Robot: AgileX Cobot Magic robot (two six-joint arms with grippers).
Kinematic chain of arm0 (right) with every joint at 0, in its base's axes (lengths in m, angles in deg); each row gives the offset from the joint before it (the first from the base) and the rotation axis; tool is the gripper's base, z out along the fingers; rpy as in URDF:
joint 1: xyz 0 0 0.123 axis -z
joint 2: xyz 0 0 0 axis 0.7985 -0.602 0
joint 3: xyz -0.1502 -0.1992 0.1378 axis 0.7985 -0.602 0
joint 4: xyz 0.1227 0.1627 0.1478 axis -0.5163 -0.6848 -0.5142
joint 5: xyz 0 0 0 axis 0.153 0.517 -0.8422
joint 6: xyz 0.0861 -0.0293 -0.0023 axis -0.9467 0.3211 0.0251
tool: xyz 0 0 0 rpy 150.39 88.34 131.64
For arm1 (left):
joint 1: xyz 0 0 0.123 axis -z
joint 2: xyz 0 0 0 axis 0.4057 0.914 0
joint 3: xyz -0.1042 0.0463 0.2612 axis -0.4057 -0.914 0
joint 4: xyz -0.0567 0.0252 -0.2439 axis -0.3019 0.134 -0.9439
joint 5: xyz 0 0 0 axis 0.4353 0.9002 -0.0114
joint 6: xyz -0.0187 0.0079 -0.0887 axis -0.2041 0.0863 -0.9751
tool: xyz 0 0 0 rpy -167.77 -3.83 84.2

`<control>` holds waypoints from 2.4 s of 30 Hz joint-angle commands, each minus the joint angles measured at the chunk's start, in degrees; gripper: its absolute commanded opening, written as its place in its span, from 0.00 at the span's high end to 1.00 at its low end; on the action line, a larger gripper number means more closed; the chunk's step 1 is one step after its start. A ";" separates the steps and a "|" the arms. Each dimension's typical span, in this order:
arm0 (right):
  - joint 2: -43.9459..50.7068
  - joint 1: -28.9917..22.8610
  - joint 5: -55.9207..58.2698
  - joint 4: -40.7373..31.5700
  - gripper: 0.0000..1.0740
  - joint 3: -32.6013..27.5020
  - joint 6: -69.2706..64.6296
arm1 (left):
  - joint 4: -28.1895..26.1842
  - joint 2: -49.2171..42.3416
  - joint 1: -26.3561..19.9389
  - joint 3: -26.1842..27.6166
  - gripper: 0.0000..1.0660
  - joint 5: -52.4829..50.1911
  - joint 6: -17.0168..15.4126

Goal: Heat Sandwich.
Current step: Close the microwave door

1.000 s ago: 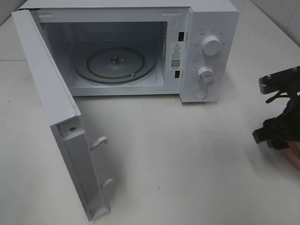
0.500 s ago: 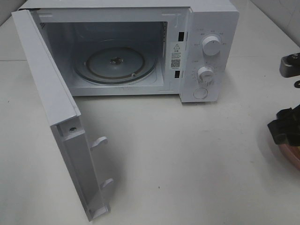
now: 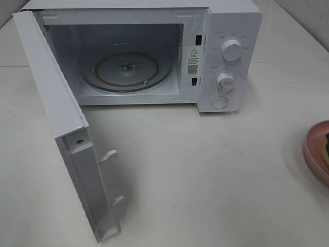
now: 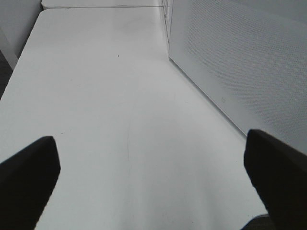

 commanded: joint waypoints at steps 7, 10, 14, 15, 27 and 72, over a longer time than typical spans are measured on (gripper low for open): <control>10.37 0.40 5.33 0.00 0.36 0.11 0.92 | -0.34 -0.69 -0.23 -0.34 0.06 -0.63 -0.23; 17.99 0.40 5.96 -0.06 0.36 0.11 0.92 | -0.34 -0.69 -0.23 -0.34 0.06 -0.63 -0.23; 24.24 0.40 8.77 -0.06 0.36 0.11 0.92 | -0.34 -0.69 -0.23 -0.34 0.06 -0.63 -0.23; 25.78 0.40 9.91 -0.06 0.36 0.11 0.92 | -0.34 -0.69 -0.23 -0.34 0.06 -0.63 -0.23; 41.71 5.96 20.91 -0.29 0.36 -2.58 0.92 | -0.34 -0.69 -0.23 -0.34 0.06 -0.63 -0.23; 58.04 11.69 15.81 -5.21 0.38 -5.67 7.91 | -0.34 -0.69 -0.23 -0.34 0.06 -0.63 -0.23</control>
